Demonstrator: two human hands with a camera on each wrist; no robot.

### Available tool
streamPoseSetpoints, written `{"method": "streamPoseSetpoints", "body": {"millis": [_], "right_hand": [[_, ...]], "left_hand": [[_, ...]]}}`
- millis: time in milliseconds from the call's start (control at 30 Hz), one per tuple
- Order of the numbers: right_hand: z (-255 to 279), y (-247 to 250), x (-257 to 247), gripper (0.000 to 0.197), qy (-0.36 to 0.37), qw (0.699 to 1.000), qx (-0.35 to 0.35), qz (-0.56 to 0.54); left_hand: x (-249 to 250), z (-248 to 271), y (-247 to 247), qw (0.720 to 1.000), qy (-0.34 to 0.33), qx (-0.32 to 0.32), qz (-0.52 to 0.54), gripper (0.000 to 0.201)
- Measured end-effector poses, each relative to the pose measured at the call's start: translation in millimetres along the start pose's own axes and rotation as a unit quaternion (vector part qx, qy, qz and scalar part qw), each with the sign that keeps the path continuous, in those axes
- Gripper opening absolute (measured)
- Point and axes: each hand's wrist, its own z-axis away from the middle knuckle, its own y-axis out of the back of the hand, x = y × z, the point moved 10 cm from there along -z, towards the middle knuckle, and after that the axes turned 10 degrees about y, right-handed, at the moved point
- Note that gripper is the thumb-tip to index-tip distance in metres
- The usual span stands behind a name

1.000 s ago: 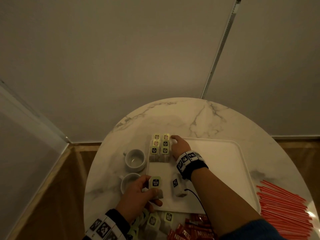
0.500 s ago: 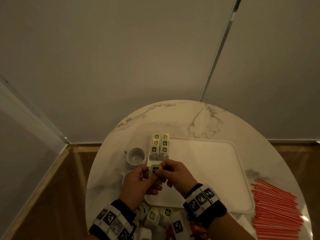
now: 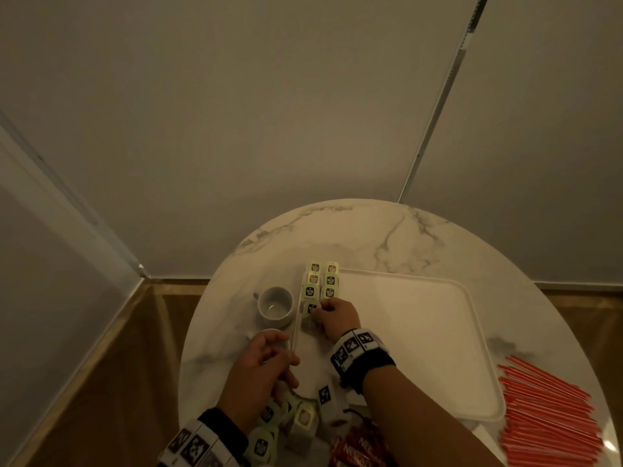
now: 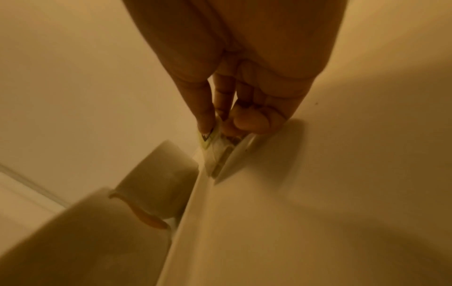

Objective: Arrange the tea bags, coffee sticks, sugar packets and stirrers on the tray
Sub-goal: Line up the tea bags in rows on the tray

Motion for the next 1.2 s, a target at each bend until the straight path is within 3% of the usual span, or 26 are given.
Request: {"method": "streamPoseSetpoints", "body": {"millis": [33,133,467,967,1100,1200], "right_hand": [[-2,0,-1,0.003,0.001,1.000,0.002,0.027],[-7,4,-6,0.020,0.006,0.995,0.012,0.095],[-10,-1,-23,0.008,0.051,0.980,0.017,0.190],[-7,6,-25,0.008,0.042,0.981,0.024,0.186],[-1,18,-30,0.011,0.055,0.989,0.040,0.128],[16,22,-37,0.018,0.084,0.994,0.011,0.073]], "left_hand": [[2,2,0,1.000,-0.002,-0.005,0.003,0.016],[7,5,-4,1.000,-0.006,-0.021,0.010,0.014],[3,2,-2,0.999,-0.009,-0.009,-0.029,0.012],[-3,2,3,1.000,0.009,0.001,-0.030,0.012],[-6,3,10,0.999,0.011,-0.002,-0.050,0.007],[-11,4,21,0.993,0.008,-0.005,-0.120,0.008]]}}
